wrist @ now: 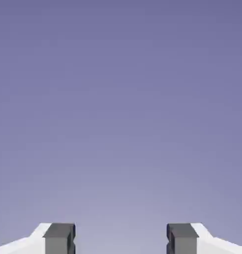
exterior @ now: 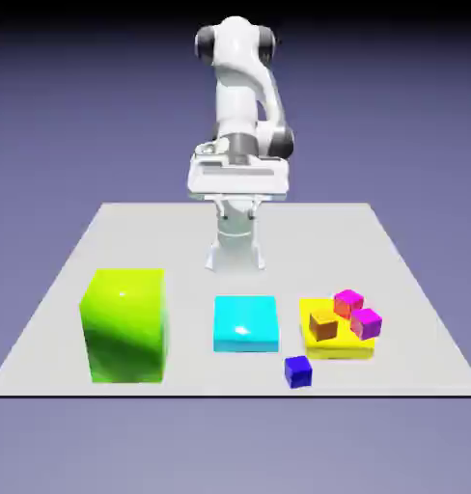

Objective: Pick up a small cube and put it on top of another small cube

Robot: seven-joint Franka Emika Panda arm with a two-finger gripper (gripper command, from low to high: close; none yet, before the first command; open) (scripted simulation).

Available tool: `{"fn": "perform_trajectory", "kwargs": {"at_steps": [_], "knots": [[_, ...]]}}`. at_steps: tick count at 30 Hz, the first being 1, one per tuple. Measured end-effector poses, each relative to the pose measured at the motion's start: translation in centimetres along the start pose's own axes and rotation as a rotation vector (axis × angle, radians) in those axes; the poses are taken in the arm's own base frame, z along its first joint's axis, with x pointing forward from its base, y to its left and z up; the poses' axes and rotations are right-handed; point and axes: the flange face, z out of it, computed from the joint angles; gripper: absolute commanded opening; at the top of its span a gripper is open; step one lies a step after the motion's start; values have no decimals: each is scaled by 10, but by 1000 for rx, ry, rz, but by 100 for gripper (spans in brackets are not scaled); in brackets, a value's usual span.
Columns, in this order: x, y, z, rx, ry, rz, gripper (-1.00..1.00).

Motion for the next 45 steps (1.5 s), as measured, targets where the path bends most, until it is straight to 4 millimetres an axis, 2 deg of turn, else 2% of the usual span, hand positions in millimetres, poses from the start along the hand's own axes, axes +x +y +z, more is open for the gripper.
{"fn": "perform_trajectory", "kwargs": {"at_steps": [8,17,26,28,32,33,35,40,41,43,45], "knots": [[-37,-33,86,-64,-265,-474,0],[-107,-57,180,-114,-549,-1059,0],[-186,-59,260,-173,-830,-1667,0],[-187,-59,260,-174,-832,-1672,0],[-208,-27,303,-174,-831,-1672,0],[-213,-20,312,-174,-832,-1672,-100],[-213,-20,312,-174,-832,-1672,-100],[-184,-57,262,-179,-837,-1656,-100],[-175,-49,264,-201,-861,-1579,-100],[-165,-45,256,-220,-915,-1447,-100],[-163,-48,239,-222,-964,-1357,-100]]}}
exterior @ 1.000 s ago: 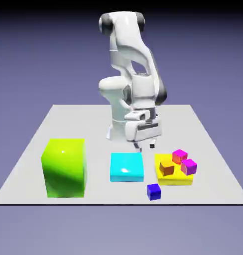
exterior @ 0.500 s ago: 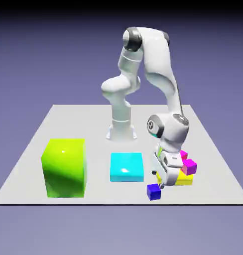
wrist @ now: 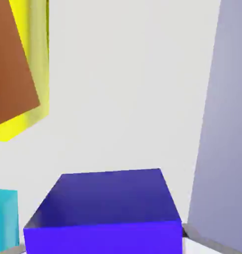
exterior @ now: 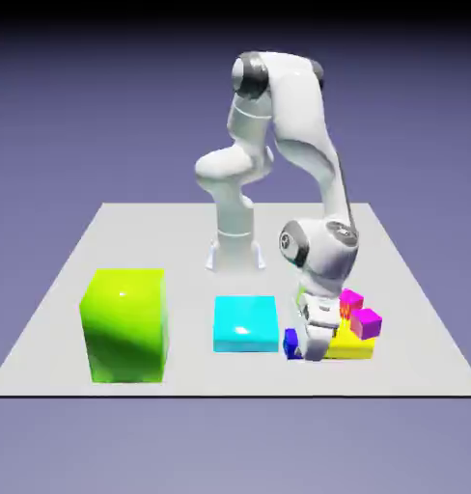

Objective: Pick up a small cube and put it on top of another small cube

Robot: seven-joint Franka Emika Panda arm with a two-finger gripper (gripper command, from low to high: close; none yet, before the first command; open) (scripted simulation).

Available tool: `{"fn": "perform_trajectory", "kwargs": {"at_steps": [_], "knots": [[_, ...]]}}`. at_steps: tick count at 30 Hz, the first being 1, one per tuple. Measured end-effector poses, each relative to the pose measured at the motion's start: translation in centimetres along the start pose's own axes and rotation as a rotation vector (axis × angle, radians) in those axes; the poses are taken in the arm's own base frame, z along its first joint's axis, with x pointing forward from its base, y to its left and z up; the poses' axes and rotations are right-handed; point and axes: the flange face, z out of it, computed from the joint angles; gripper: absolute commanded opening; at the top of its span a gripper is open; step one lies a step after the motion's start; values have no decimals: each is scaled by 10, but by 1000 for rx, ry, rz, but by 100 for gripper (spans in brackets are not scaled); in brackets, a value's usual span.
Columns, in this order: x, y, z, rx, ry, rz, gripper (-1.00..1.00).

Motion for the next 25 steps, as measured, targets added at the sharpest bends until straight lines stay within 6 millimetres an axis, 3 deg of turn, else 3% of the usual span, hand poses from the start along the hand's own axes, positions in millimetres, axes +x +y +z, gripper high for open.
{"fn": "perform_trajectory", "kwargs": {"at_steps": [3,5,7,11,13,14,18,19,21,25], "knots": [[-13,-19,-26,56,-30,35,-100],[-15,-59,-48,6,-2,-107,-100],[-17,-111,-68,-66,35,-296,-100],[-40,-193,-98,-211,115,-640,-100],[-54,-221,-108,-275,148,-777,-100],[-54,-221,-108,-275,148,-777,-100],[-39,-213,-50,-276,148,-775,-100],[-38,-212,-41,-275,148,-775,100],[-38,-213,-41,-276,150,-778,100],[-51,-220,-100,-277,149,-777,100]]}}
